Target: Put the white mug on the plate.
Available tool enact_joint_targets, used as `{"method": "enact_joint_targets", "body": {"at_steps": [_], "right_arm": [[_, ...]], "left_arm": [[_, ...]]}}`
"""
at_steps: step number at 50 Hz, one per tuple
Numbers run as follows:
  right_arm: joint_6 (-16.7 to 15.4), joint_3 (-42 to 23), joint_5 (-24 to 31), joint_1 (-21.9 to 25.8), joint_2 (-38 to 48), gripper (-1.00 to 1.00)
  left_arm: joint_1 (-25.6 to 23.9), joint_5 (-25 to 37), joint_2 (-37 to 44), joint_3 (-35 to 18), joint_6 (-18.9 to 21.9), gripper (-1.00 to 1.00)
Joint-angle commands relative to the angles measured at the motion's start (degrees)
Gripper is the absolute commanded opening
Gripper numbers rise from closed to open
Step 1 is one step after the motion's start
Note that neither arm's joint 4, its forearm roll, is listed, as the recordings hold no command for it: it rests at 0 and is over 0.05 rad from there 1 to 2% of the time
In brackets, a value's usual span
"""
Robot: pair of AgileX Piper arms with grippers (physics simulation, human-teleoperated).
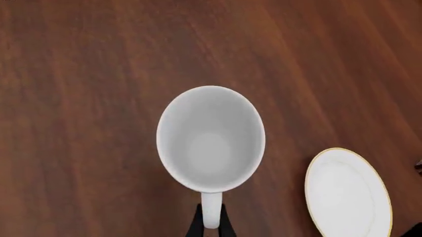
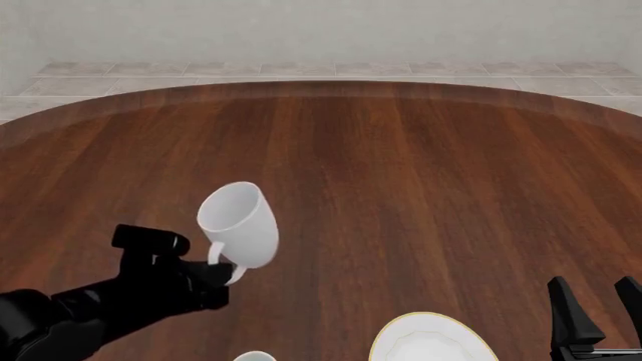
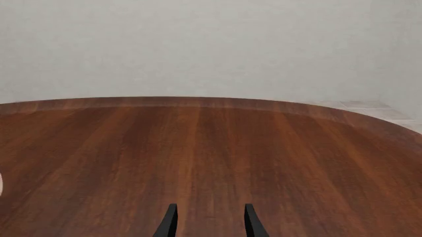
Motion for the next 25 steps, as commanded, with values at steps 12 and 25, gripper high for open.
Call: {"method": "enact_joint_targets", "body": {"at_steps": [12, 25], "right_arm": [[-0.1, 0.0, 0.0, 0.0, 0.0, 1.0], [-0.1, 0.0, 0.0, 0.0, 0.0, 1.0]], "left_arm": [[-6.7, 3.4, -2.3, -1.8, -1.0, -1.0], [-9.1, 3.7, -1.3, -3.0, -0.8, -1.0]]}}
